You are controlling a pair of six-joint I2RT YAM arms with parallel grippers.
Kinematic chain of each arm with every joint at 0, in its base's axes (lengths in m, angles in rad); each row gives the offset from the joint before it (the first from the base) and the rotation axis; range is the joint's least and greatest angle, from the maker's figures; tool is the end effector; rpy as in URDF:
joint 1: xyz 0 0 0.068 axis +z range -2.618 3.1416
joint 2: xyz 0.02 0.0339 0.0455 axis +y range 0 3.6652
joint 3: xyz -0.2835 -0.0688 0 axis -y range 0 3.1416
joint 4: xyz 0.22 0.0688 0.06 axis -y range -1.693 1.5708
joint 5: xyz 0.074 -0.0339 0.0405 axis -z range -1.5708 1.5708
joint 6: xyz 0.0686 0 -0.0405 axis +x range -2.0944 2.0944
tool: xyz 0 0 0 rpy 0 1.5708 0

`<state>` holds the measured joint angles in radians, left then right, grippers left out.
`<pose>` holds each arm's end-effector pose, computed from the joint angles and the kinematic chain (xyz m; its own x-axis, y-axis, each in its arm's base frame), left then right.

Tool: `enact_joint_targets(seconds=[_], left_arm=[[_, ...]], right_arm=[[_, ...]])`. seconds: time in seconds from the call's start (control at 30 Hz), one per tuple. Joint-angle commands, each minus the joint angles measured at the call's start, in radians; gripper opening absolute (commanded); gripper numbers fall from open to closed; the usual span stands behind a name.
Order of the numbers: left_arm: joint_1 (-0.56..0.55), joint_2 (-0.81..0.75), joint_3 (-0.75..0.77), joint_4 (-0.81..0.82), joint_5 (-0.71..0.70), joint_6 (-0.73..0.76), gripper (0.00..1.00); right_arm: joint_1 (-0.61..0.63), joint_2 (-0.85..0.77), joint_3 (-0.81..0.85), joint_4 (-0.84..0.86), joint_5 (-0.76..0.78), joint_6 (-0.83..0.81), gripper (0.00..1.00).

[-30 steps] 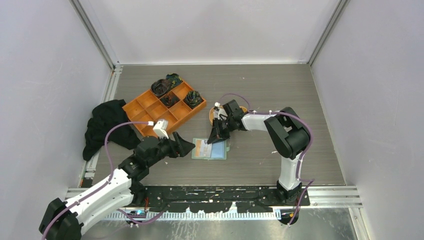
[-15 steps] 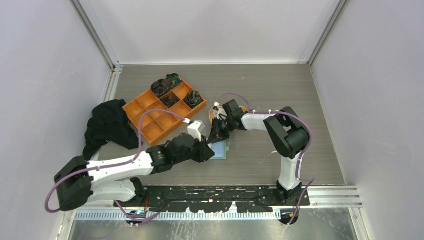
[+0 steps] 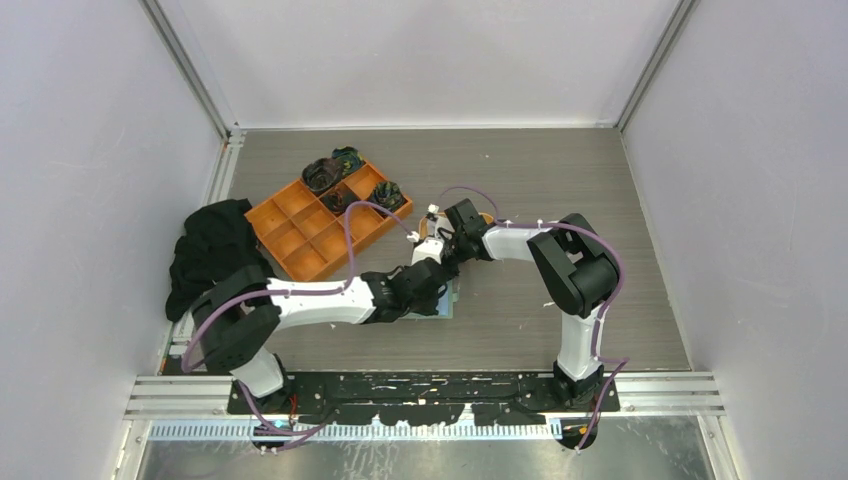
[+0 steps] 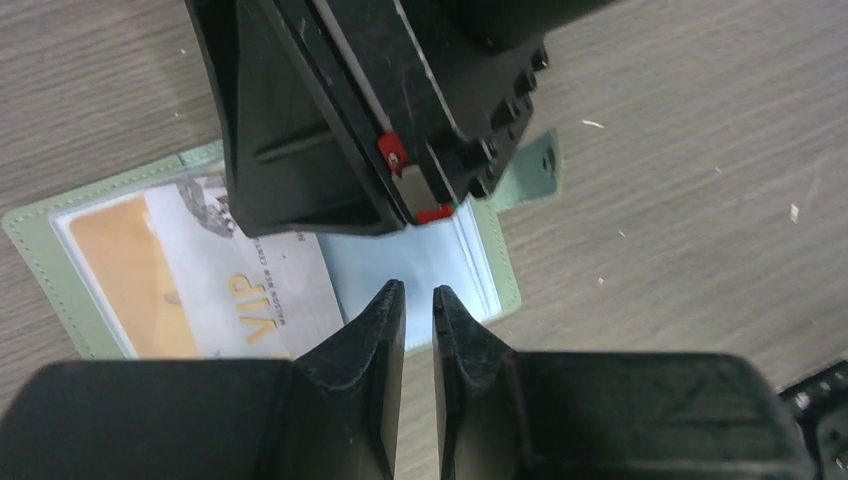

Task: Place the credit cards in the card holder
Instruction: Insert the credit card into the card holder.

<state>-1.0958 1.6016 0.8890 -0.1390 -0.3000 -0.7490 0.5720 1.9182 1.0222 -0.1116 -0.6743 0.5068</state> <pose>0.1673 -0.2809 0.1935 -0.7698 0.0746 -0.6339 0.3227 0.9023 -0.2857 0.2870 0.2357 0.1379 -0.9629 -0.1690 -0.2105 -0.2697 0.6386 0.7207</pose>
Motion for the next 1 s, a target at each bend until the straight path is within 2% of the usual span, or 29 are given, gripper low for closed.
enact_joint_targets(seconds=[0.0,0.27,0.4,0.53,0.63,0.73,0.97], left_arm=[[-0.005,0.051,0.080,-0.064,-0.100,0.020,0.18],[-0.004,0.175,0.213,-0.235,-0.168,0.025,0.20],[0.005,0.173,0.196,-0.232,-0.173,0.015,0.24],[0.044,0.156,0.144,-0.180,-0.100,-0.001,0.29],[0.069,0.134,0.110,-0.138,-0.042,-0.011,0.32],[0.084,0.105,0.092,-0.128,-0.019,-0.013,0.35],[0.126,0.061,0.051,-0.102,0.015,-0.007,0.36]], right_arm=[[-0.002,0.024,0.010,-0.034,0.060,-0.032,0.17],[-0.011,0.039,0.017,-0.052,0.078,-0.039,0.18],[-0.014,0.041,0.025,-0.061,0.067,-0.046,0.20],[-0.014,0.041,0.031,-0.067,0.052,-0.053,0.25],[-0.014,0.041,0.037,-0.078,0.051,-0.060,0.33],[-0.016,0.039,0.044,-0.089,0.037,-0.073,0.45],[-0.021,0.027,0.055,-0.105,0.016,-0.092,0.55]])
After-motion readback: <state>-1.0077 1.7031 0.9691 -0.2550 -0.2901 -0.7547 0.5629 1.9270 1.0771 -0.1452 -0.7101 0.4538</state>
